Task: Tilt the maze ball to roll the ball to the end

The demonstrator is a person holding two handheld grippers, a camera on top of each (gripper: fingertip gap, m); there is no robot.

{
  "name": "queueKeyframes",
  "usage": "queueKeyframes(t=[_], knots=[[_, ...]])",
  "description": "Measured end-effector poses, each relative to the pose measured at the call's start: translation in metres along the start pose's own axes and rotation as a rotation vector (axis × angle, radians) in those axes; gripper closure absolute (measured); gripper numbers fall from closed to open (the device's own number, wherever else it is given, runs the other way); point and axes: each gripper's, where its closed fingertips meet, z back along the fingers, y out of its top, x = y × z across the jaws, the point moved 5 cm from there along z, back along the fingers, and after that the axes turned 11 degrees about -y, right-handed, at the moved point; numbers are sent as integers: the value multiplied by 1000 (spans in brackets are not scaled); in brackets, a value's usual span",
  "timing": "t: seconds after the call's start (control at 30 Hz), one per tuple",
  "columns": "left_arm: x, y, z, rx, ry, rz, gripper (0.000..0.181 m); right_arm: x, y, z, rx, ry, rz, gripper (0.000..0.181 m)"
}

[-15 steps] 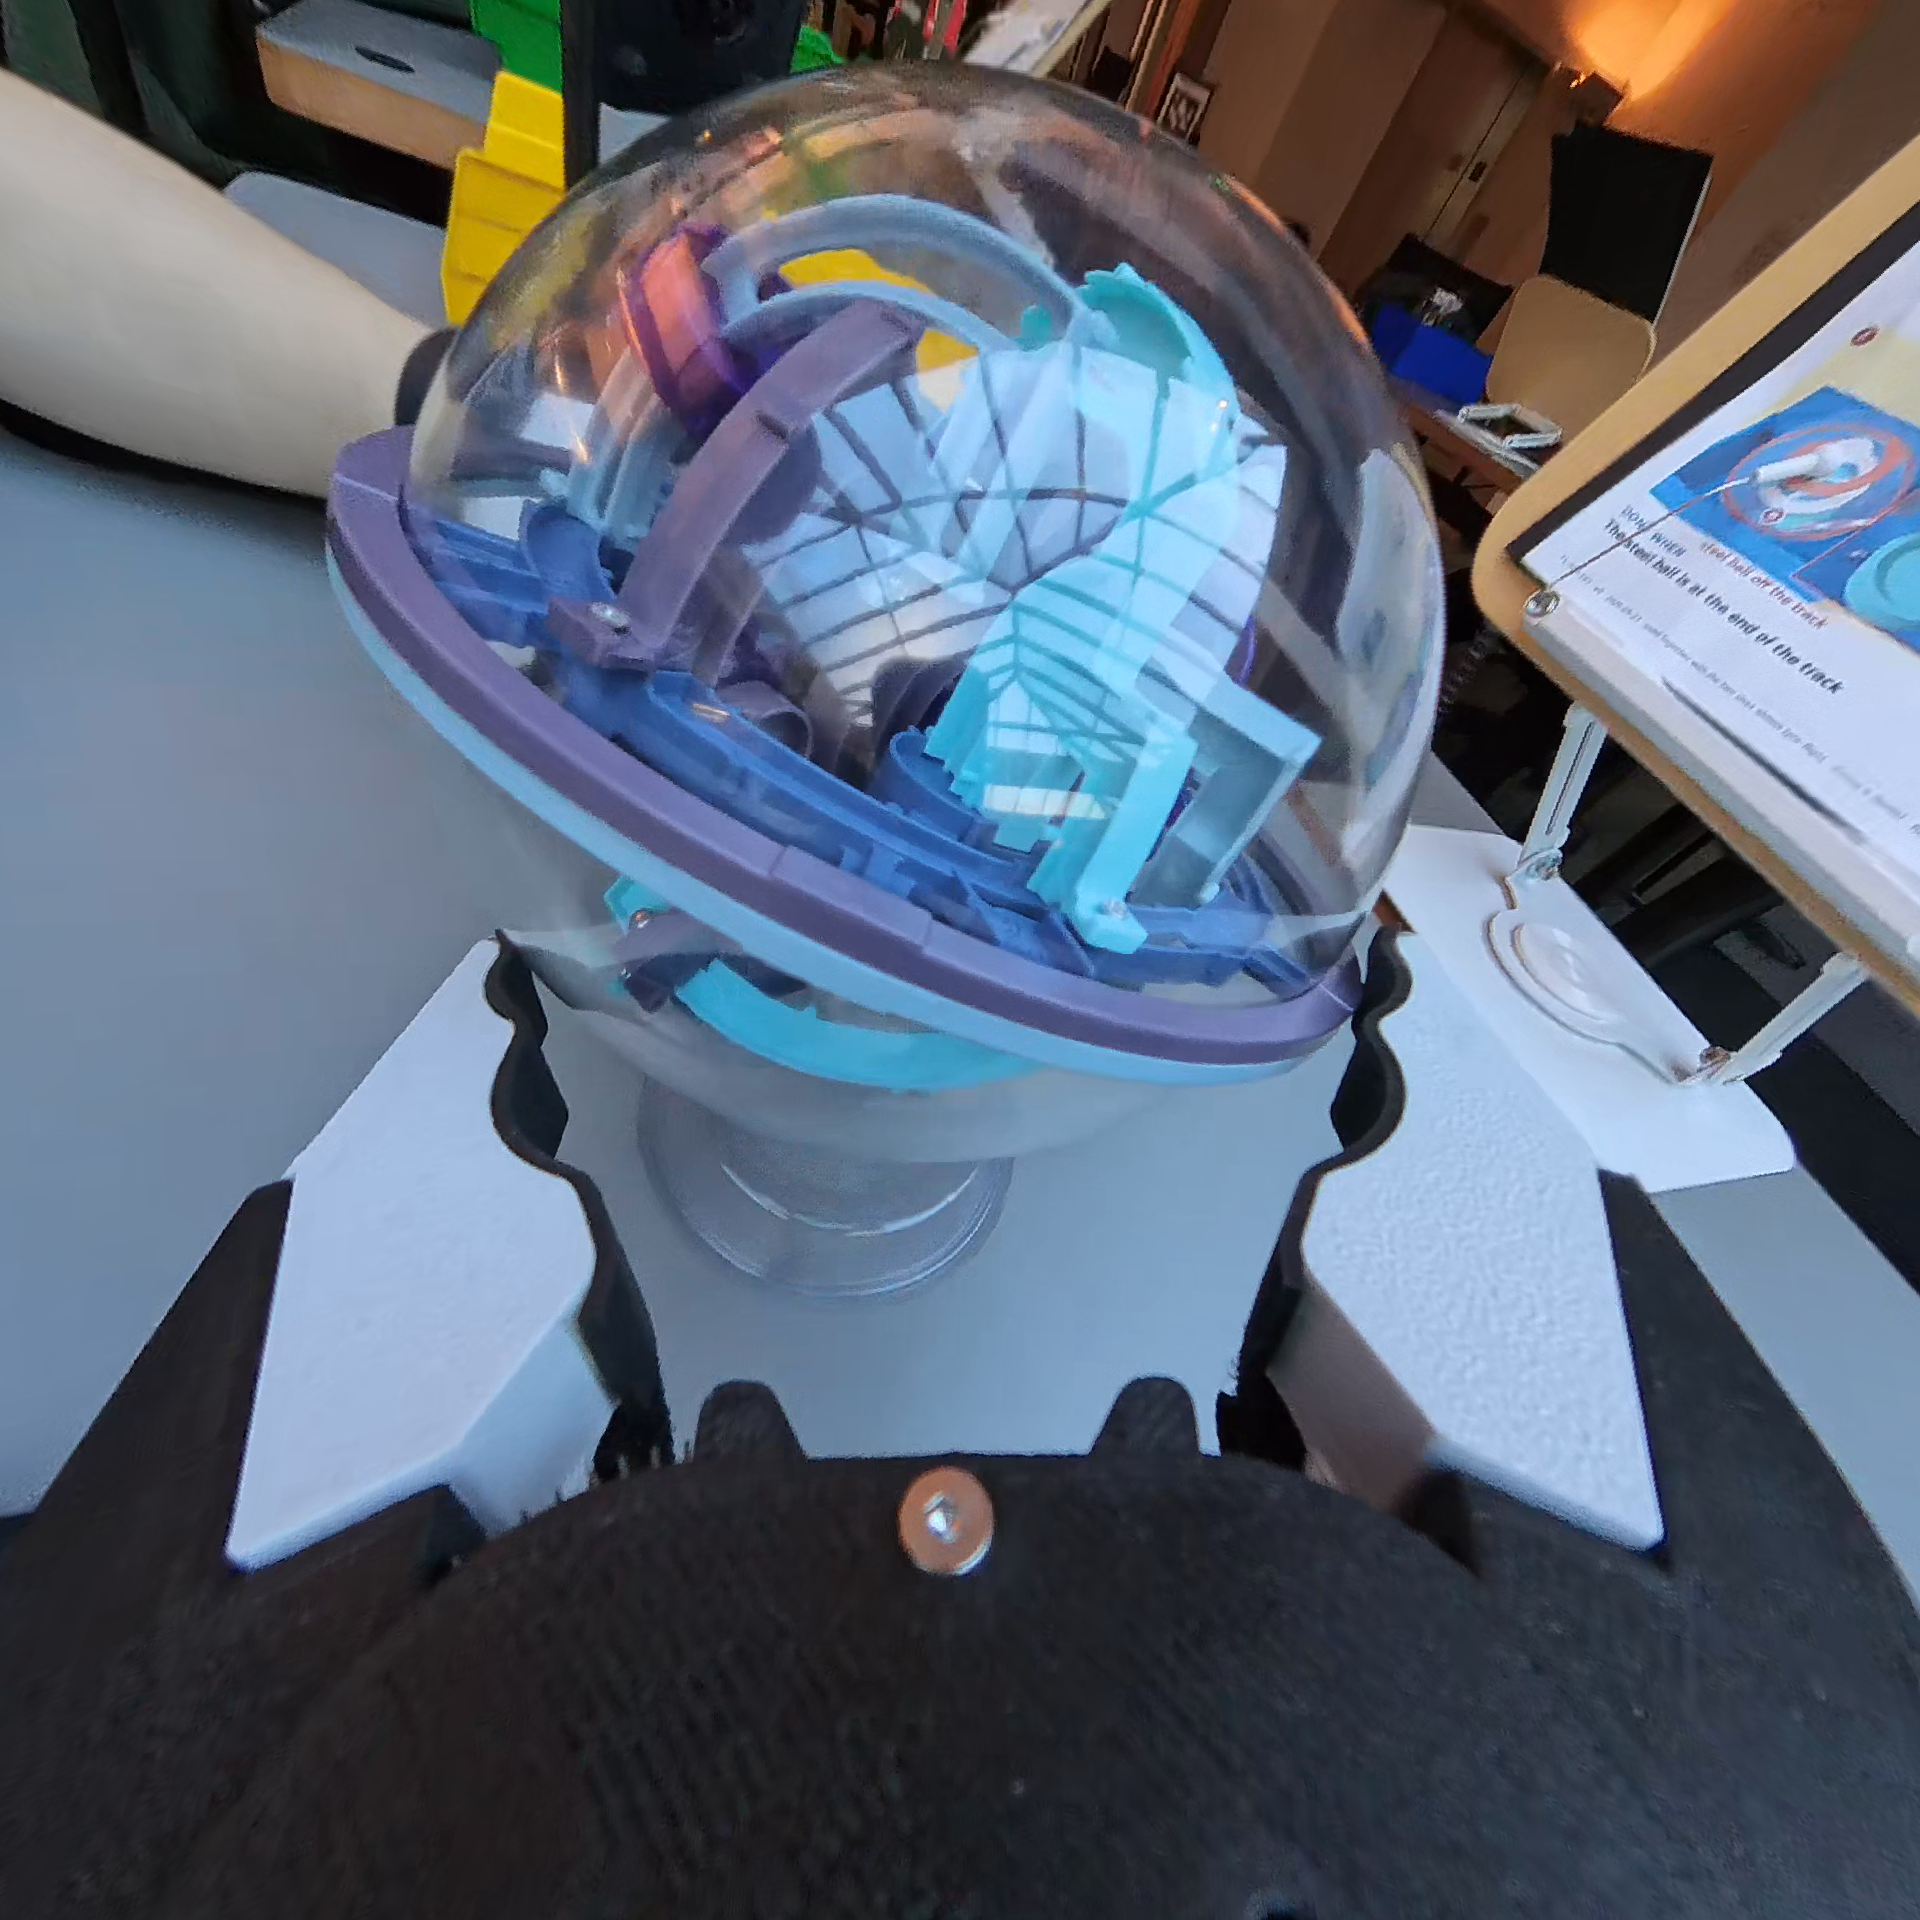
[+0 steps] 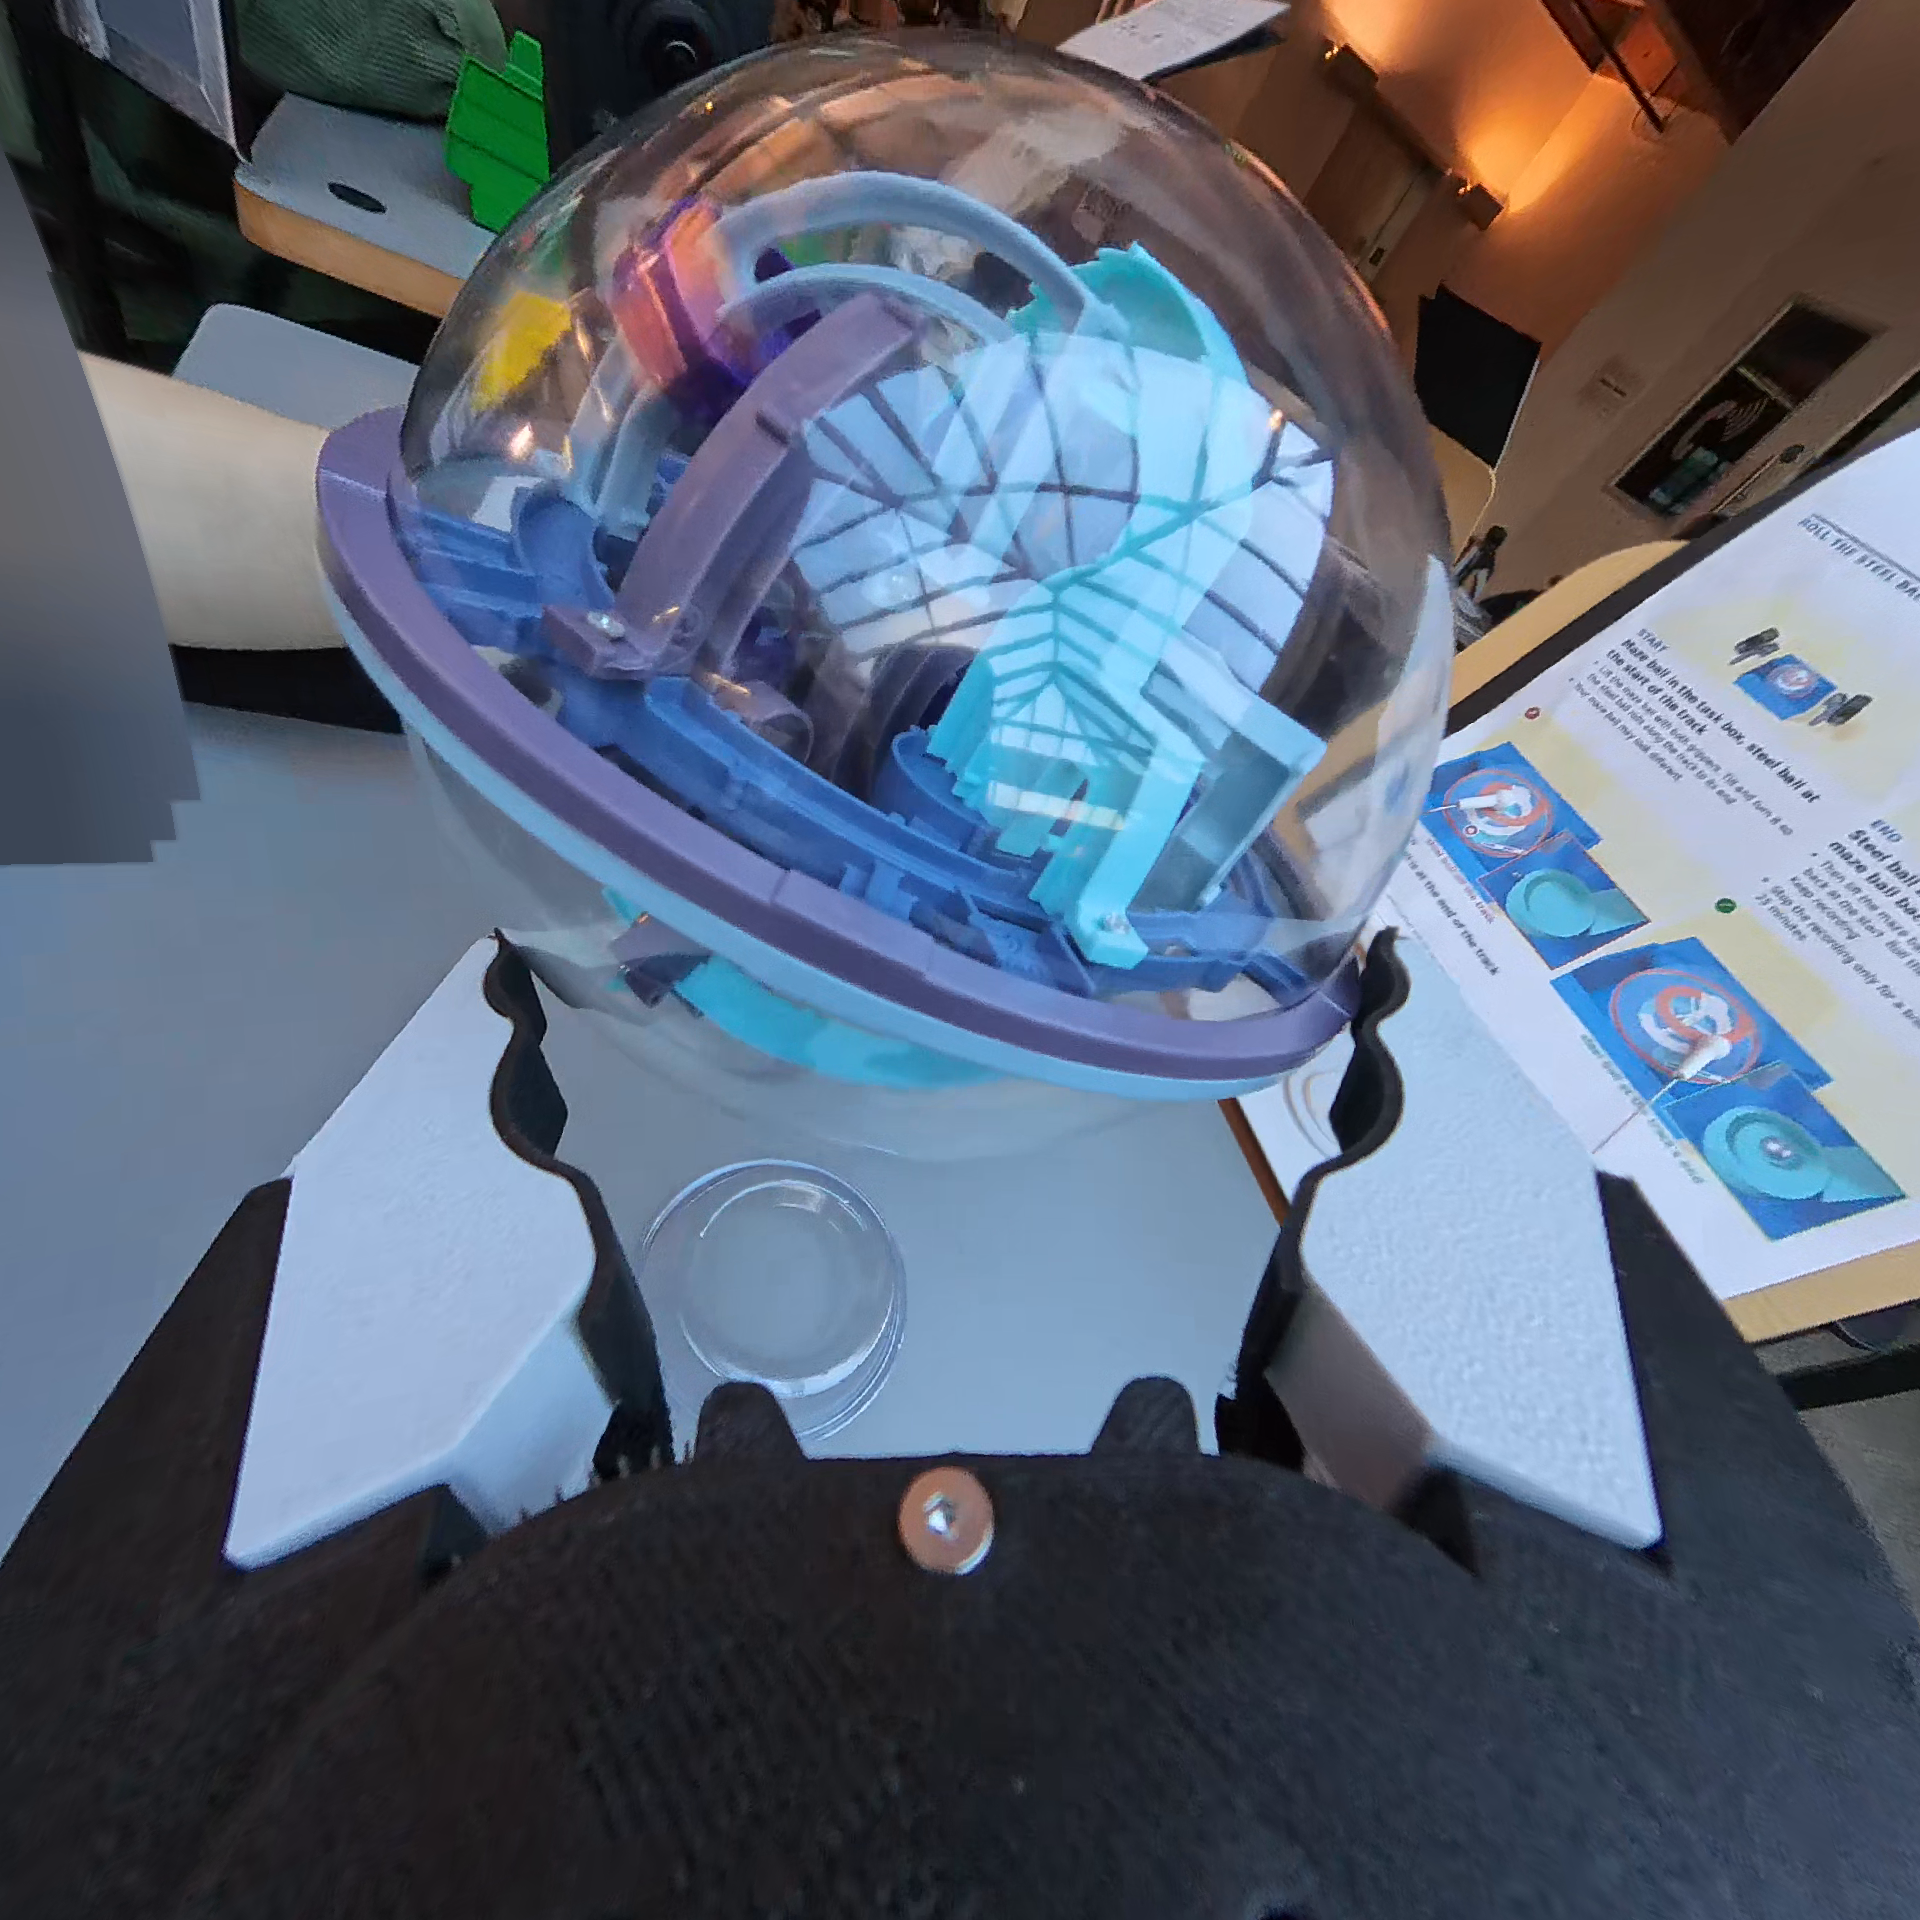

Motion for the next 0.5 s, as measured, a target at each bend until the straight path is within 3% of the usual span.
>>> queueKeyframes(t=[0.2, 0.5], knots=[[5, 28, 12, 75, -21, -28, 36, -2, 38, 5, -29, -27, 43, 29], [12, 35, 23, 97, -24, -48, 36, -10, 57, 2, -79, -35, 96, 29]])
